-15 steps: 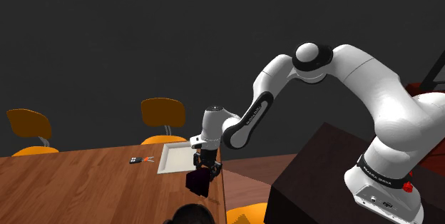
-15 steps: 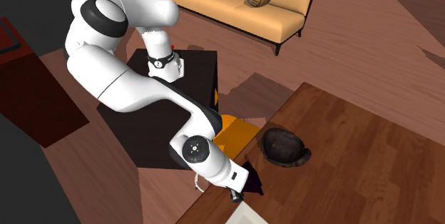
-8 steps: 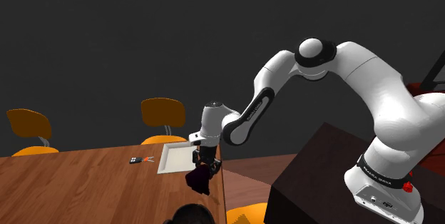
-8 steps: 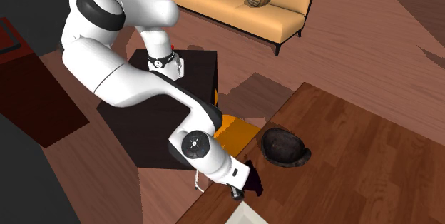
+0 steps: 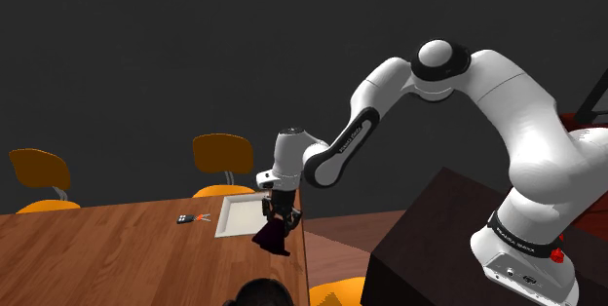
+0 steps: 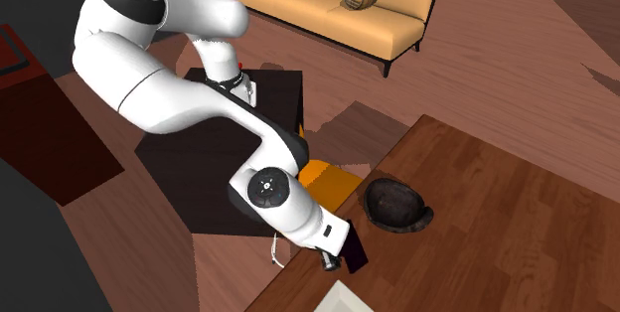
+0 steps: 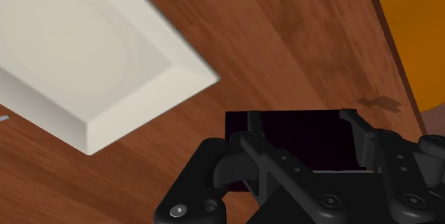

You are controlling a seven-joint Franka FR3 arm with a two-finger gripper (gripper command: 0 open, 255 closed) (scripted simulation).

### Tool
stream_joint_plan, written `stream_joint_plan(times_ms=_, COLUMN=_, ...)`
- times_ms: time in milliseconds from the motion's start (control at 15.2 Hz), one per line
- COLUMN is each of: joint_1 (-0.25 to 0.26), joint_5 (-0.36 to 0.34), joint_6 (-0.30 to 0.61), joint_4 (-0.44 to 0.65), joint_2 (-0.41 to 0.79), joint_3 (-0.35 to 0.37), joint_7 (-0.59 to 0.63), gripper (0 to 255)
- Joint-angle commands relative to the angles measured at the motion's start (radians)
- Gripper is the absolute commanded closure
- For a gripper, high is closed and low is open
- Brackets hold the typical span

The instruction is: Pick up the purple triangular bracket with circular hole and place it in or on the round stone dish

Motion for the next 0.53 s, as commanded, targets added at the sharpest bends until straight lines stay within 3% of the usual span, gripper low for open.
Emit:
stream_joint_plan(times_ms=0, joint_1=-0.011, joint_5=0.009, joint_6=-0.011, joint_4=-0.011, joint_2=-0.017, joint_3=0.017, joint_7=0.002, gripper=255)
stream_joint_plan(times_ms=462, joint_1=-0.054, joint_5=0.046, joint_6=-0.057, joint_4=-0.042, joint_2=-0.073, joint_3=0.079, joint_7=0.002, gripper=255)
